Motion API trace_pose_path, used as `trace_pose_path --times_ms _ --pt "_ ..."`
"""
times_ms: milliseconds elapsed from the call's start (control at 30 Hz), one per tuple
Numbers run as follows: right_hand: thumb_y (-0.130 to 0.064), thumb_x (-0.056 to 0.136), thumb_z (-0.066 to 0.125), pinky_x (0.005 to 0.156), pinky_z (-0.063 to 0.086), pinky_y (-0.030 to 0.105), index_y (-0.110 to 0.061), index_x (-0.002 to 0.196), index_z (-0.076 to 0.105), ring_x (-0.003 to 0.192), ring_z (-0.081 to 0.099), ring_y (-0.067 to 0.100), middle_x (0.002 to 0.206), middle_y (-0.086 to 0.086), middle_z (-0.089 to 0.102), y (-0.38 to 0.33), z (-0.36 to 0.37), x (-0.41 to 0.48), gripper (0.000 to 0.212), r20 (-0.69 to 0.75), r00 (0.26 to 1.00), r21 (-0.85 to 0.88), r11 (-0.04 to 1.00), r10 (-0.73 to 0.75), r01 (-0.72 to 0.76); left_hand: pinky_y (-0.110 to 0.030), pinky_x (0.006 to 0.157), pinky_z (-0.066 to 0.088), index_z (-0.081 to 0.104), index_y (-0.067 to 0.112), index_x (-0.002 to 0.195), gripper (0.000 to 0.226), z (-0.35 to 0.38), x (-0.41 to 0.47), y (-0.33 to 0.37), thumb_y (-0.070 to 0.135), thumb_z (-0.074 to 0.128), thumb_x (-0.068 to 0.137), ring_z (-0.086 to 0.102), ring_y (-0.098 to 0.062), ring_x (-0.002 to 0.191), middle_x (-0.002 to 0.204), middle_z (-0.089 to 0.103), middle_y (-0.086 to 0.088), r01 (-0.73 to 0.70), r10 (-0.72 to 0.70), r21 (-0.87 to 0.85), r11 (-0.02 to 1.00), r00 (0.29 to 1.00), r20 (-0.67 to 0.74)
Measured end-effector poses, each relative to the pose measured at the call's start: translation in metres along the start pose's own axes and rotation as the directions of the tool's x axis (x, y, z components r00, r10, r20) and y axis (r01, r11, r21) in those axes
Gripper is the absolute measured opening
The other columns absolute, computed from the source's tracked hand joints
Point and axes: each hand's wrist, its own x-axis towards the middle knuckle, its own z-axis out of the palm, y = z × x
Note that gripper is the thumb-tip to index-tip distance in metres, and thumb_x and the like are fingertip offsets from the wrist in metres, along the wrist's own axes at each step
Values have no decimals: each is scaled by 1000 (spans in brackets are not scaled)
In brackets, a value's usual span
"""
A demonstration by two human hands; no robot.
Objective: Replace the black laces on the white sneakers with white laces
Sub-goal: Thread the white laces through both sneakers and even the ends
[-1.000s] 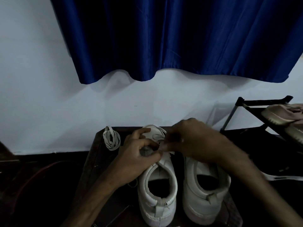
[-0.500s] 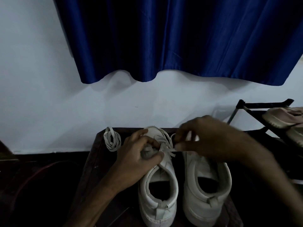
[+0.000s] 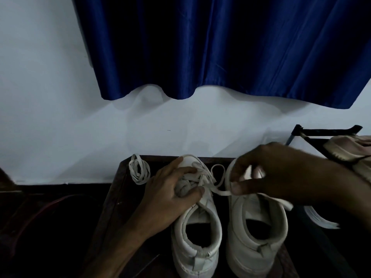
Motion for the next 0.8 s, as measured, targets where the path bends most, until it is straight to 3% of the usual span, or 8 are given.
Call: trace_pose_path --times_ms 133,267,367,533,600,700,800 --pt "-66 83 57 80 55 39 -30 90 71 82 65 11 88 -8 70 -14 36 31 40 -88 996 15 1000 -12 14 -48 119 22 47 69 109 41 -2 -1 2 76 48 68 23 10 141 152 34 26 9 -10 22 1000 999 41" --pt "-70 86 46 70 52 35 -22 74 69 71 63 18 73 -2 66 -18 50 38 54 -156 986 95 995 57 -43 -48 121 15 43 77 111 39 -4 -2 8 73 45 72 17 15 140 152 33 26 2 -6 58 998 998 67" --pt "-65 87 53 68 49 31 -24 74 66 70 60 13 69 -6 63 -21 52 41 44 -156 986 61 997 53 -44 -44 121 17 49 62 125 53 -5 -3 7 70 44 73 15 17 140 152 33 28 -8 2 77 997 997 74" --pt "-36 88 65 72 51 29 -23 82 70 71 61 8 75 -7 68 -16 53 43 15 -146 988 28 999 -40 45 -37 118 29 48 67 117 49 -6 -5 5 75 47 68 20 13 141 151 29 34 53 -53 -2 999 994 93" --pt "-37 90 63 69 50 26 -21 82 71 67 60 5 74 -6 69 -15 43 36 20 -76 992 78 991 -102 108 -36 118 30 48 69 115 48 -7 -6 7 77 46 68 20 14 140 151 29 33 59 -59 5 998 994 87" --pt "-41 88 64 58 48 21 -24 78 72 58 57 3 71 -3 68 -7 6 7 21 -47 985 358 917 -168 174 -39 119 26 48 62 125 59 -8 -6 10 79 43 68 20 11 142 153 29 30 54 -59 59 997 995 85" --pt "-67 67 56 65 54 22 -40 81 71 63 65 1 78 -15 71 -1 -12 -9 34 -2 993 265 957 -121 118 -42 121 18 50 52 133 72 -9 -7 13 80 35 69 16 12 143 156 25 27 57 -71 136 989 993 97"
